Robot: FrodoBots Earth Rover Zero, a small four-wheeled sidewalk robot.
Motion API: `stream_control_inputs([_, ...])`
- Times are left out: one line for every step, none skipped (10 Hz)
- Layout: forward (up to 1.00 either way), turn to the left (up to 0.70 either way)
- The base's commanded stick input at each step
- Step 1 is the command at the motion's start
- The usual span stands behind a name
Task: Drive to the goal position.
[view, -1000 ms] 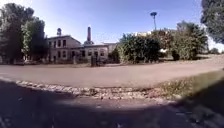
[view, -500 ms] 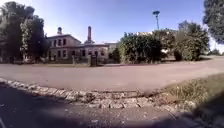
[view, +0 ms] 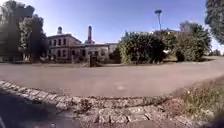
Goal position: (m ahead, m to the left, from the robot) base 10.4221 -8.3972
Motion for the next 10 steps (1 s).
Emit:
stream_control_inputs([0.7, 0.0])
stream_control_inputs([0.7, -0.04])
stream_control_inputs([0.7, -0.11])
stream_control_inputs([0.7, -0.08])
stream_control_inputs([0.7, 0.0])
stream_control_inputs([0.7, 0.0])
stream_control_inputs([0.7, 0.0])
stream_control_inputs([0.7, -0.01])
stream_control_inputs([0.7, -0.1])
stream_control_inputs([0.7, -0.06])
